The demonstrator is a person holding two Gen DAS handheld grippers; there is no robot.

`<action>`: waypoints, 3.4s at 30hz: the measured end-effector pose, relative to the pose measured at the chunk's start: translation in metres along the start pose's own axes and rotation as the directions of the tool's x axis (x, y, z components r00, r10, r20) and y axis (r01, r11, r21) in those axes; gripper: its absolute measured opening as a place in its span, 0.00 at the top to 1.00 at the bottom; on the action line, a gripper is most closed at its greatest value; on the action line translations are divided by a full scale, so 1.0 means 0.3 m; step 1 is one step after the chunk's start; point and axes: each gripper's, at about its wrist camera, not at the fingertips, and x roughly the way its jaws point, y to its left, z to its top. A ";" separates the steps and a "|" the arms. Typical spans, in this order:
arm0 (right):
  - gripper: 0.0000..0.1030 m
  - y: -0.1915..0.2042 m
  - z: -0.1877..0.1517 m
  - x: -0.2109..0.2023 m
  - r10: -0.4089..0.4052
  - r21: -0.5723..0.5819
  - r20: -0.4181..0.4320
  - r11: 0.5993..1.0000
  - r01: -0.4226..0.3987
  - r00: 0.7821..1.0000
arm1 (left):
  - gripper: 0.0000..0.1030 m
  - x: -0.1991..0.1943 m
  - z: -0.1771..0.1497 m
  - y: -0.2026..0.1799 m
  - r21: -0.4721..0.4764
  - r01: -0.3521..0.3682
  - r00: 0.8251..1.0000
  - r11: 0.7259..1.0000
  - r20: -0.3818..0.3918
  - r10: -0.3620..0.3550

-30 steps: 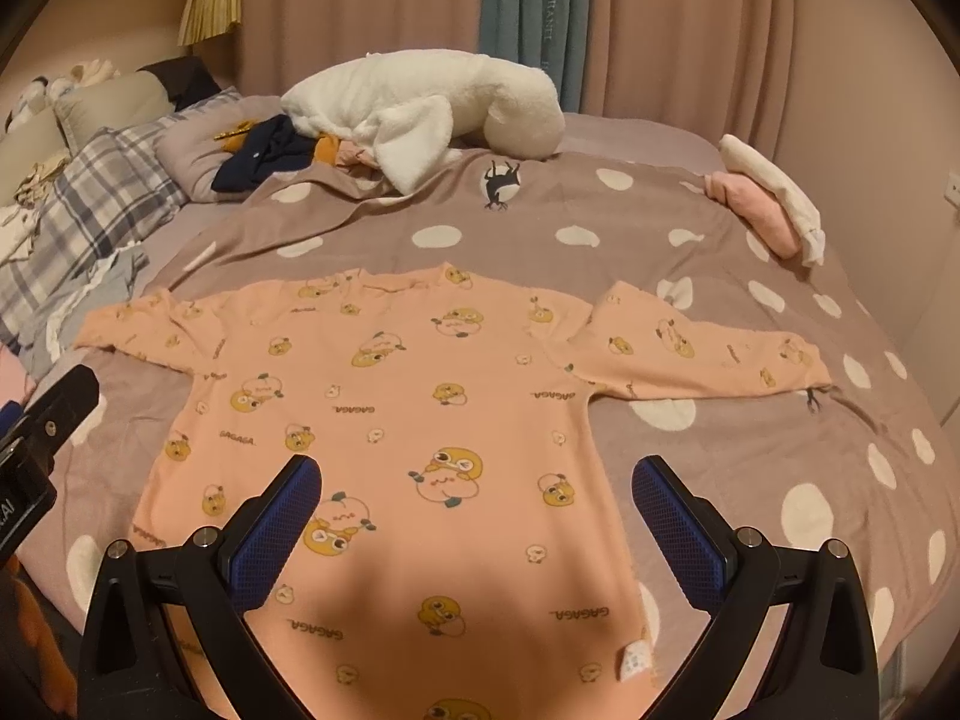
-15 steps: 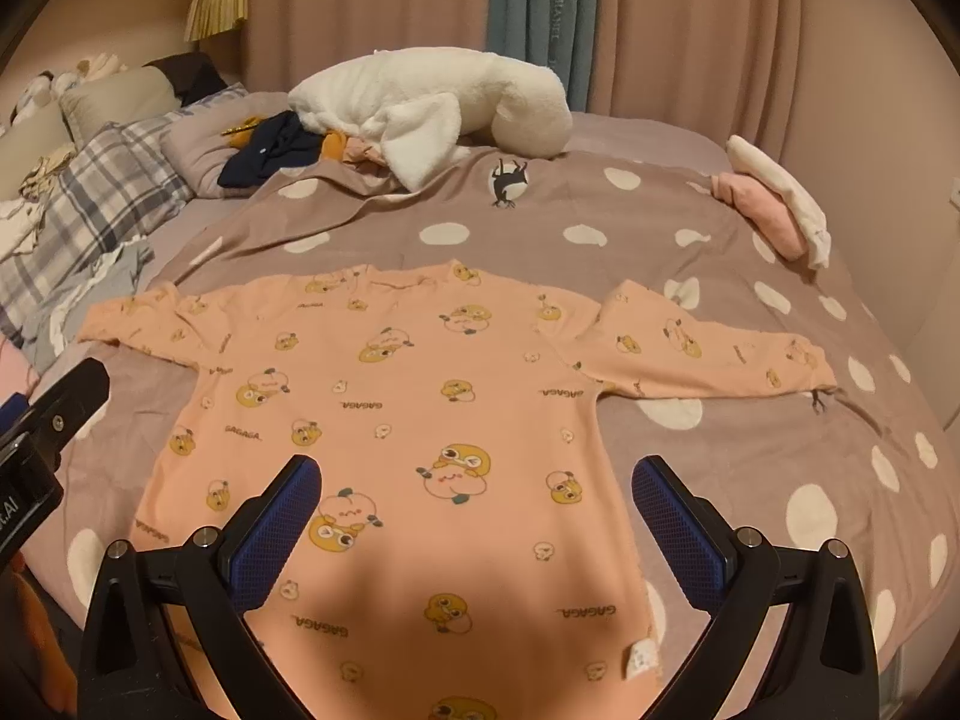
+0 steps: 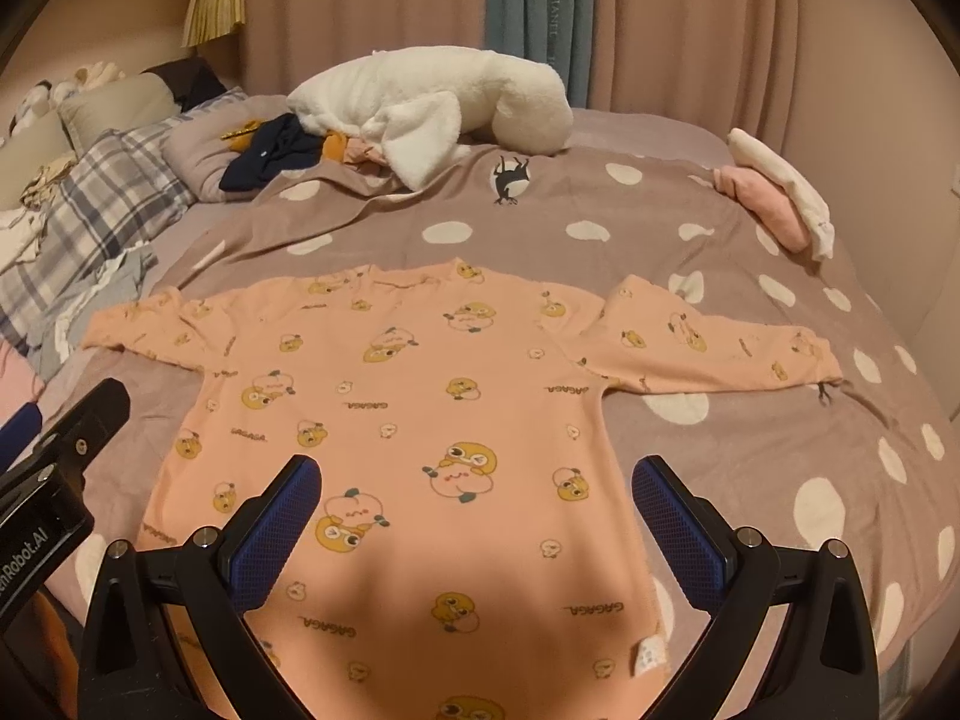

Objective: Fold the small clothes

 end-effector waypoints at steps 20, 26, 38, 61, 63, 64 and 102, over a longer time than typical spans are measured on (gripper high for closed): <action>0.00 0.013 -0.003 -0.001 -0.003 -0.017 -0.004 1.000 0.003 1.000 | 0.01 0.012 -0.010 -0.020 0.041 -0.025 1.000 0.999 -0.008 0.025; 0.00 0.016 -0.005 0.000 -0.005 -0.021 -0.005 1.000 0.005 1.000 | 0.00 0.017 -0.005 0.000 0.003 -0.025 0.999 1.000 -0.023 0.025; 0.00 0.017 -0.002 0.001 -0.015 -0.022 -0.005 1.000 0.015 1.000 | 0.00 0.022 0.012 0.046 -0.049 -0.106 0.994 0.993 -0.023 0.105; 0.00 0.031 -0.042 -0.091 -0.011 -0.027 0.038 1.000 0.012 0.999 | 0.00 -0.138 -0.063 0.067 0.011 -0.103 0.994 0.995 0.024 0.102; 0.00 0.038 -0.044 -0.089 0.001 -0.030 0.041 1.000 0.000 0.999 | 0.00 -0.141 -0.057 0.093 -0.032 -0.090 0.996 0.995 0.022 0.091; 0.00 0.042 -0.045 -0.085 0.006 -0.037 0.038 0.999 -0.005 0.999 | 0.00 -0.136 -0.055 0.096 -0.043 -0.088 0.996 0.995 0.020 0.089; 0.00 -1.437 -0.232 0.369 0.147 0.888 0.279 0.337 -0.314 0.949 | 0.00 0.184 -0.090 -0.300 0.011 0.241 0.971 0.971 -0.002 -0.241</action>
